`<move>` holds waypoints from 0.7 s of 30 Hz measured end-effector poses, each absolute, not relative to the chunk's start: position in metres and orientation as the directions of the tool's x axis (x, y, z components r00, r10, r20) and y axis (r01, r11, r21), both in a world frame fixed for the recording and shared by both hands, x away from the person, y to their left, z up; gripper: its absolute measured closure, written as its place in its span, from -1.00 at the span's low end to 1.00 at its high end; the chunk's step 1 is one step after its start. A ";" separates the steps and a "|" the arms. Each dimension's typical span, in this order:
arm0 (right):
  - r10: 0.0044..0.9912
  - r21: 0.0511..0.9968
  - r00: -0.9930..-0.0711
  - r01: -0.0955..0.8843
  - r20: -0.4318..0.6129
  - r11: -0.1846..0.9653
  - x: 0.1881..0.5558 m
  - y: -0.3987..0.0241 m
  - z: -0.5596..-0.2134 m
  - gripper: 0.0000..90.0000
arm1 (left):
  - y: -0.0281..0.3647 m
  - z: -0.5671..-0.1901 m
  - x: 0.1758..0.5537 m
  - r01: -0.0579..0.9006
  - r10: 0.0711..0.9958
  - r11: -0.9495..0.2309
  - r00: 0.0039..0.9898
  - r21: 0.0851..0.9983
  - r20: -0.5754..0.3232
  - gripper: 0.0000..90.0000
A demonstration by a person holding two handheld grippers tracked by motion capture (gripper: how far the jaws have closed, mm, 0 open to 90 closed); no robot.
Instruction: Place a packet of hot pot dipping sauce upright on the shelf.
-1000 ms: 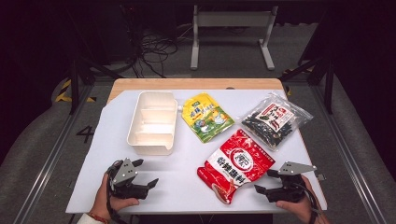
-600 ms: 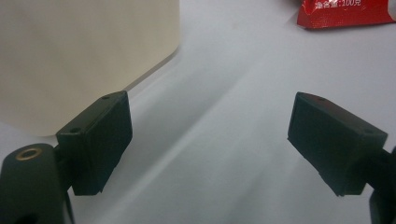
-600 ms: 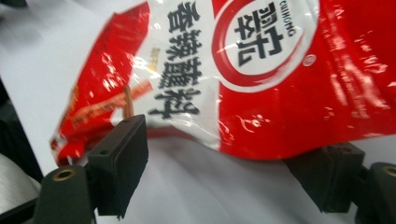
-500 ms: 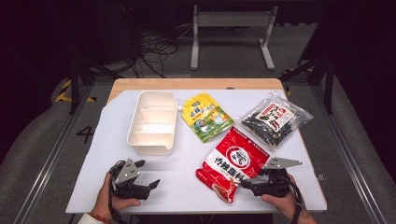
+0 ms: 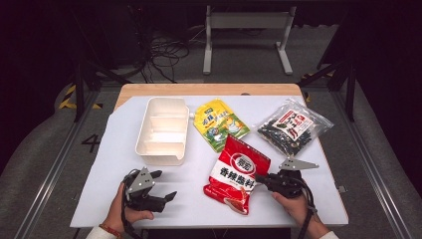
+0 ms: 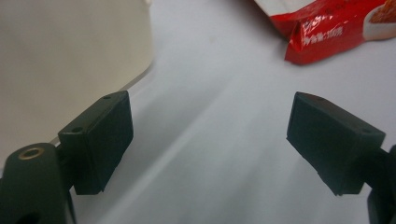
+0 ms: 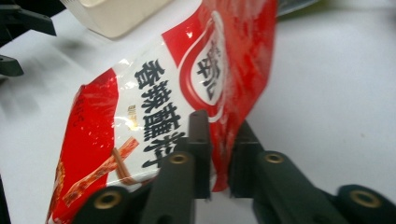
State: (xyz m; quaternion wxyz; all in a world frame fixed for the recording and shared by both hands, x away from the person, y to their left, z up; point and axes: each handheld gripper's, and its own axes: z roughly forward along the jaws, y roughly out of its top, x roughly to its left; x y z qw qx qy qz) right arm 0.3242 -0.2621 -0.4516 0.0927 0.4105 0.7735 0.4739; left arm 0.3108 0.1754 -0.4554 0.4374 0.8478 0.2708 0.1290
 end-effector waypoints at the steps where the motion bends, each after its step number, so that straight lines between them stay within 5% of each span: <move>1: 0.717 0.815 -0.653 0.539 0.243 0.215 0.325 -0.261 -0.450 0.97 | 0.172 -0.454 0.312 0.348 0.562 -0.467 0.826 0.813 -0.030 -0.66; 21: 0.586 0.923 -0.807 0.280 0.076 0.265 0.324 -0.224 -0.412 1.00 | 0.105 -0.440 0.341 0.317 0.429 -0.480 0.898 0.818 -0.096 -0.66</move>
